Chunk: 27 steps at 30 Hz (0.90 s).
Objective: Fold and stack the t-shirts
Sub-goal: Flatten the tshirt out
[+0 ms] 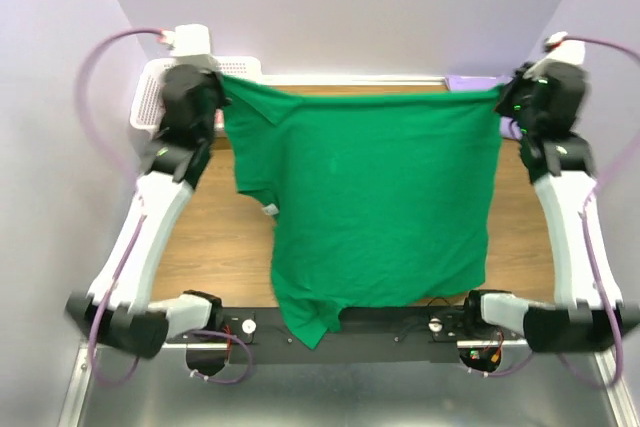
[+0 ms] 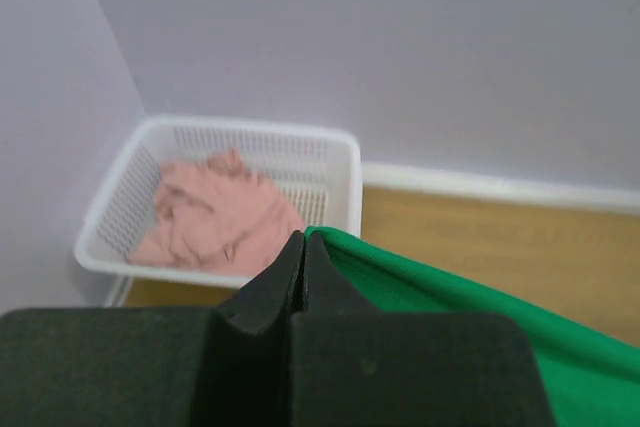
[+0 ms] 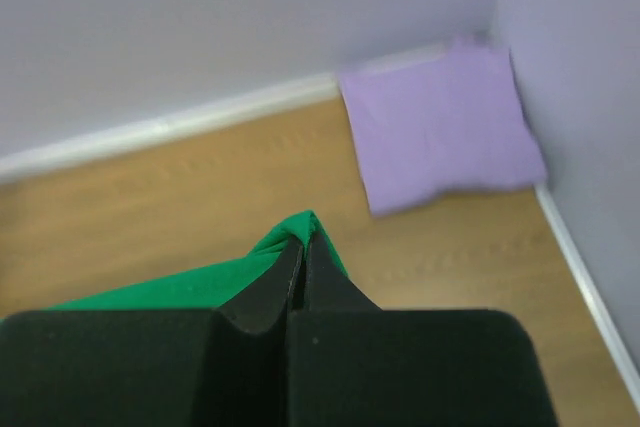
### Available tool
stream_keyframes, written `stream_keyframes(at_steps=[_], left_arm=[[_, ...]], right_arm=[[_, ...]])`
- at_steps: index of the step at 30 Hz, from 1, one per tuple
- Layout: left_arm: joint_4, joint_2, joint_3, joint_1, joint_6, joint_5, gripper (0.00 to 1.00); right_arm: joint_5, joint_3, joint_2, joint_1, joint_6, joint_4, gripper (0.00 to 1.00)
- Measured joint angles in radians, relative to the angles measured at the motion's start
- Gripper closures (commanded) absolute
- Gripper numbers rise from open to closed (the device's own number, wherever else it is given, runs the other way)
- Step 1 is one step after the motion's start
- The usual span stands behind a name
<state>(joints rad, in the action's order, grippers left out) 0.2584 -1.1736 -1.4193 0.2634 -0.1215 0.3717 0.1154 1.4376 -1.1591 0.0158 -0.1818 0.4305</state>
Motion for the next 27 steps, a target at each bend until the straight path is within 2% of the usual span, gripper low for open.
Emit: stream_keyframes(at_steps=[3, 6, 11, 14, 19, 27], left_arm=[[-0.027, -0.156, 0.082, 0.000, -0.011, -0.030, 1.00], [-0.033, -0.348, 0.093, 0.000, -0.024, -0.053, 1.00], [-0.026, -0.649, -0.080, -0.001, -0.053, -0.093, 1.00], [-0.013, -0.768, -0.190, -0.001, -0.080, -0.125, 1.00], [0.021, -0.808, -0.251, -0.002, -0.126, -0.167, 1.00], [0.048, -0.805, -0.269, -0.002, -0.232, -0.214, 1.00]], right_arm=[[0.031, -0.092, -0.138, 0.000, -0.001, -0.010, 0.99], [0.055, -0.155, -0.296, 0.000, -0.003, -0.045, 0.99], [0.082, -0.149, -0.543, 0.000, 0.002, -0.125, 0.99], [0.097, -0.113, -0.668, 0.002, 0.015, -0.166, 0.99], [0.106, -0.055, -0.779, 0.010, 0.034, -0.199, 0.99], [0.111, 0.045, -0.792, 0.031, 0.053, -0.227, 0.99]])
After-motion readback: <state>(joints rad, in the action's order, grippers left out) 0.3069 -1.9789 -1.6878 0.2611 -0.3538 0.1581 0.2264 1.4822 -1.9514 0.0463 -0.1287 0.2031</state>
